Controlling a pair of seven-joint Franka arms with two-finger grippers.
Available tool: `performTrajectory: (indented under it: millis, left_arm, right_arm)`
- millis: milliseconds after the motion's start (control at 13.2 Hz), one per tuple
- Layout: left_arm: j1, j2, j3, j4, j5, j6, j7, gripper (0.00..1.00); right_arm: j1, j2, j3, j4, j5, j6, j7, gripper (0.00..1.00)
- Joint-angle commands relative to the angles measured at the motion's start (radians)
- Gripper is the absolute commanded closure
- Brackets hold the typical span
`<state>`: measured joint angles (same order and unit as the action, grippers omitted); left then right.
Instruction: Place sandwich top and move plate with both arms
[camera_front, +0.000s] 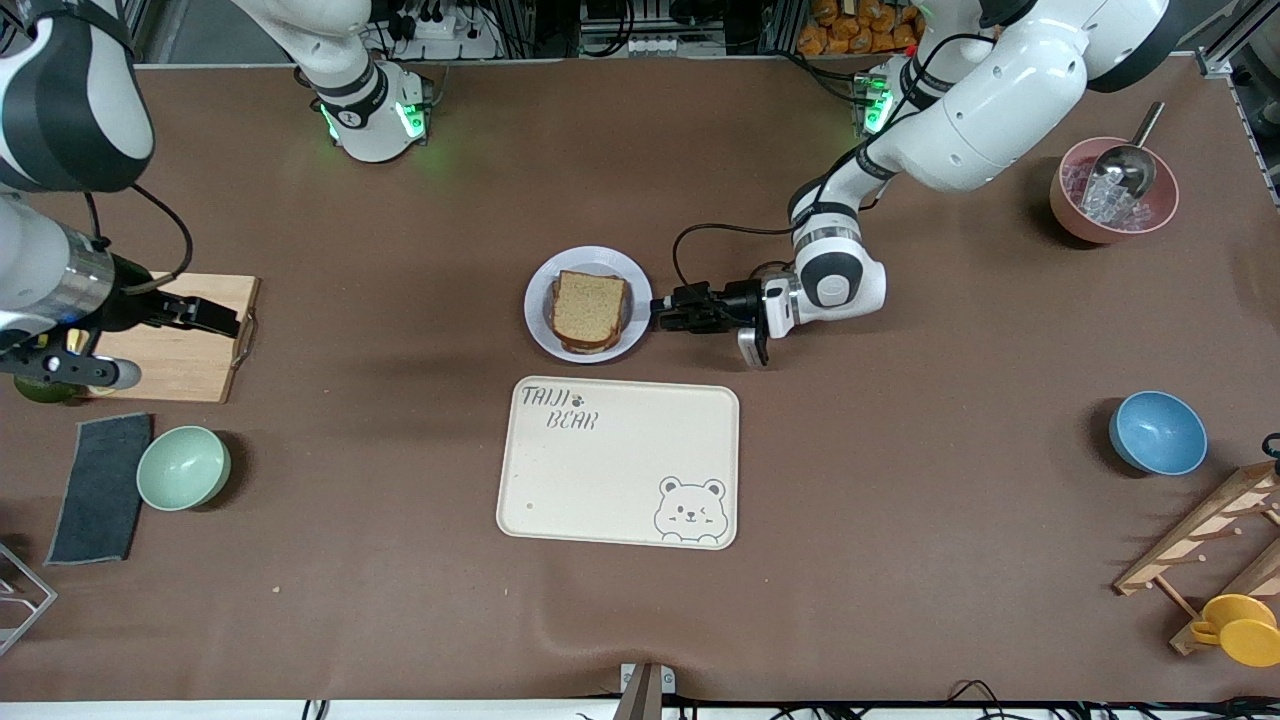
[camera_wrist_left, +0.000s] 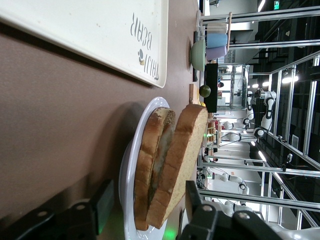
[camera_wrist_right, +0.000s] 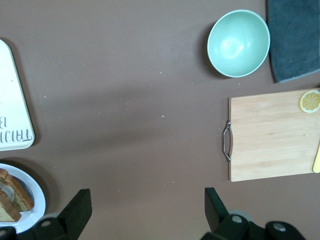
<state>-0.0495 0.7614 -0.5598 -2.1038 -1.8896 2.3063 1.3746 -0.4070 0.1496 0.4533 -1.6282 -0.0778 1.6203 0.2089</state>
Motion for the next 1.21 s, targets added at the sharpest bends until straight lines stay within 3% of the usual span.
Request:
performTrajectory:
  millis: [0, 151, 227, 378, 529, 755, 1133]
  left_arm:
    - [-0.027, 0.03, 0.011, 0.024, -0.013, -0.005, 0.03, 0.39]
    - [-0.036, 0.042, 0.017, 0.03, -0.013, -0.005, 0.037, 0.4]
    - [-0.039, 0.045, 0.017, 0.031, -0.013, -0.005, 0.037, 0.41]
    - [-0.043, 0.056, 0.017, 0.031, -0.013, -0.005, 0.044, 0.44]
    - [-0.05, 0.065, 0.017, 0.033, -0.013, -0.005, 0.049, 0.46]
    - [-0.053, 0.085, 0.029, 0.033, -0.013, -0.005, 0.083, 0.49]
    - [-0.069, 0.108, 0.031, 0.048, -0.013, -0.005, 0.087, 0.54]
  right_arm:
    - [-0.01, 0.005, -0.002, 0.022, 0.038, -0.013, -0.003, 0.0]
    - [0.0, -0.053, -0.025, 0.021, 0.056, -0.043, -0.037, 0.0]
    - [0.052, -0.077, -0.08, 0.022, 0.056, -0.072, -0.058, 0.0]
    - [0.237, -0.108, -0.317, 0.024, 0.061, -0.106, -0.098, 0.0]
    - [0.275, -0.131, -0.434, 0.022, 0.122, -0.126, -0.182, 0.0]
    - [0.29, -0.174, -0.496, 0.024, 0.112, -0.148, -0.187, 0.0]
    - [0.307, -0.188, -0.489, 0.047, 0.099, -0.149, -0.19, 0.0]
